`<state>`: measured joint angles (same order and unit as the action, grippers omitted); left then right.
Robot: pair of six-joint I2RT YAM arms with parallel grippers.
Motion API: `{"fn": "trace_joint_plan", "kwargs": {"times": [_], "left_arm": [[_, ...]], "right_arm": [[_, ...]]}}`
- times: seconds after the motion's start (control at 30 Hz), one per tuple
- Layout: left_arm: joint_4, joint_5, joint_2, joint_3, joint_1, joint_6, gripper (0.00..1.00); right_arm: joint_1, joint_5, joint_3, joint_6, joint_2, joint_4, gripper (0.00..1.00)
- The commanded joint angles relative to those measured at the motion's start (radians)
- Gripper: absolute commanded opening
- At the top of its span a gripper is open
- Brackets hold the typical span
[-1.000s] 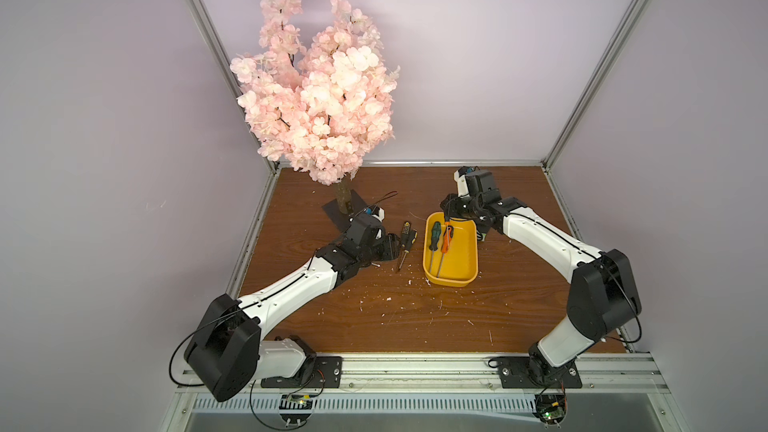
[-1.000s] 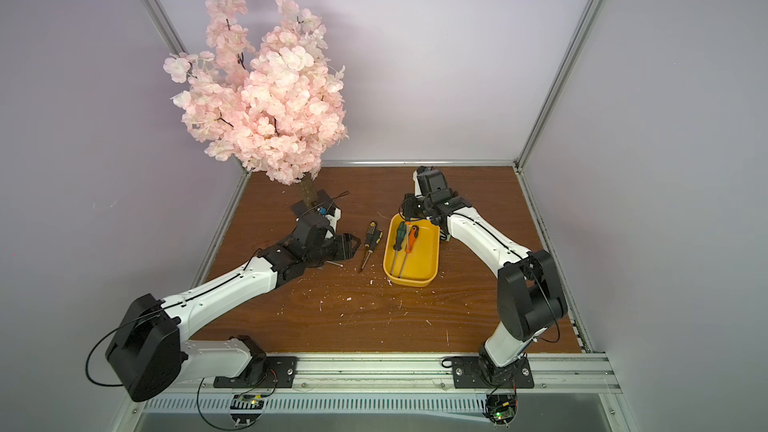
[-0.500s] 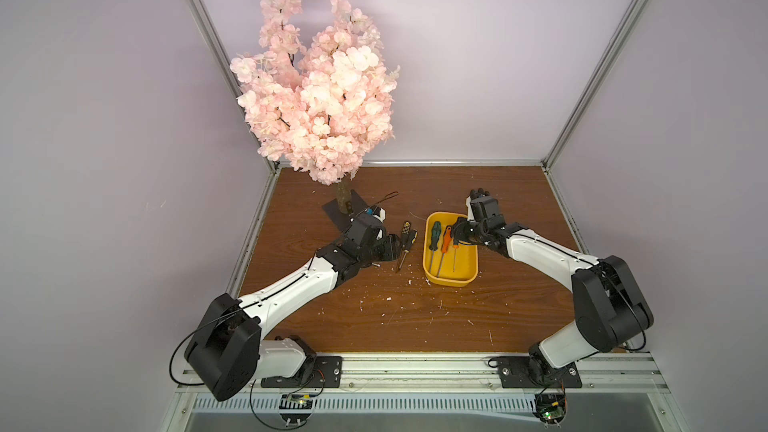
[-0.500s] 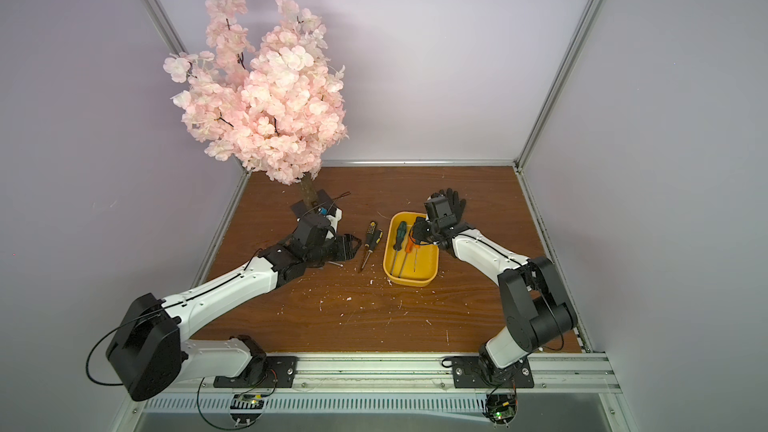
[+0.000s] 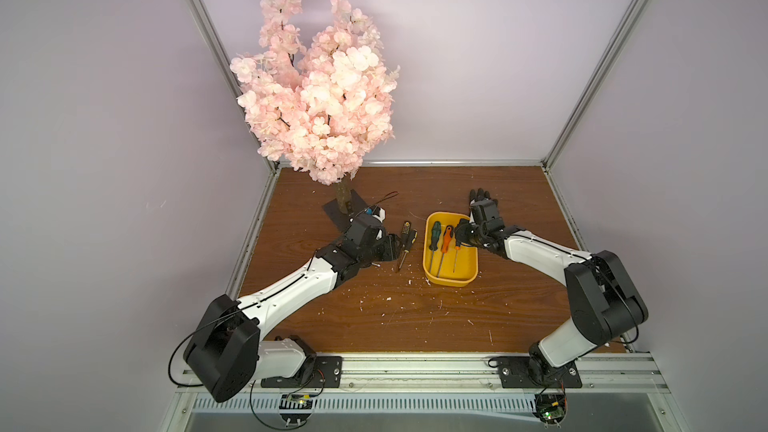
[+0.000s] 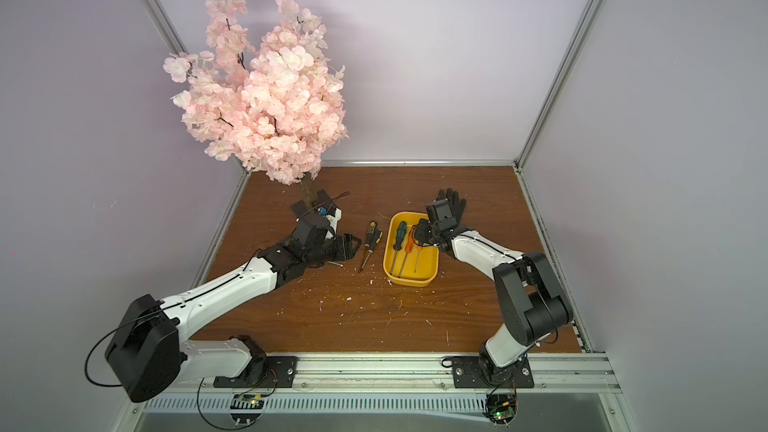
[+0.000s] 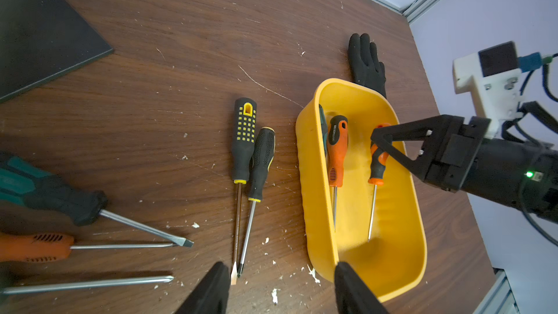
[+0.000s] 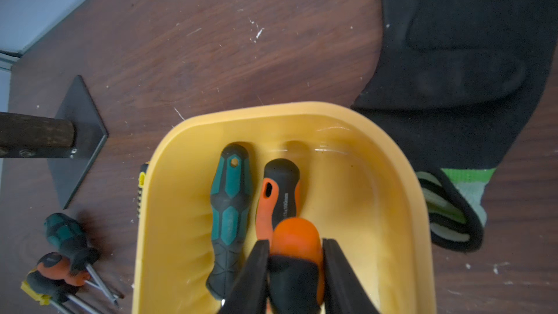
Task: Put the screwdriver on the desktop into the storage box
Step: Place the screwdriver in the storage box.
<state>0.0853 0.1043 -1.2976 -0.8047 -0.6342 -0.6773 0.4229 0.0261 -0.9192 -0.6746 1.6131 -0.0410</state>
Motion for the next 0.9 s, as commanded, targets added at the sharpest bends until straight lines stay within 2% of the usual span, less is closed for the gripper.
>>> {"fn": "trace_joint_plan", "kwargs": {"times": [0.0, 0.33, 0.63, 0.87], "left_arm": [[0.015, -0.019, 0.022, 0.015, -0.010, 0.011, 0.59], [0.019, -0.022, 0.020, 0.017, -0.010, 0.012, 0.59], [0.023, -0.030, 0.039, 0.031, -0.010, 0.005, 0.59], [0.021, -0.035, 0.045, 0.038, -0.010, 0.001, 0.59]], "right_arm": [[-0.006, 0.021, -0.017, -0.013, 0.007, 0.021, 0.29], [-0.006, 0.024, -0.021, -0.013, 0.039, 0.023, 0.33], [-0.005, 0.005, -0.043, -0.011, 0.044, 0.013, 0.46], [-0.004, -0.013, -0.050, 0.002, 0.002, 0.009, 0.45]]}}
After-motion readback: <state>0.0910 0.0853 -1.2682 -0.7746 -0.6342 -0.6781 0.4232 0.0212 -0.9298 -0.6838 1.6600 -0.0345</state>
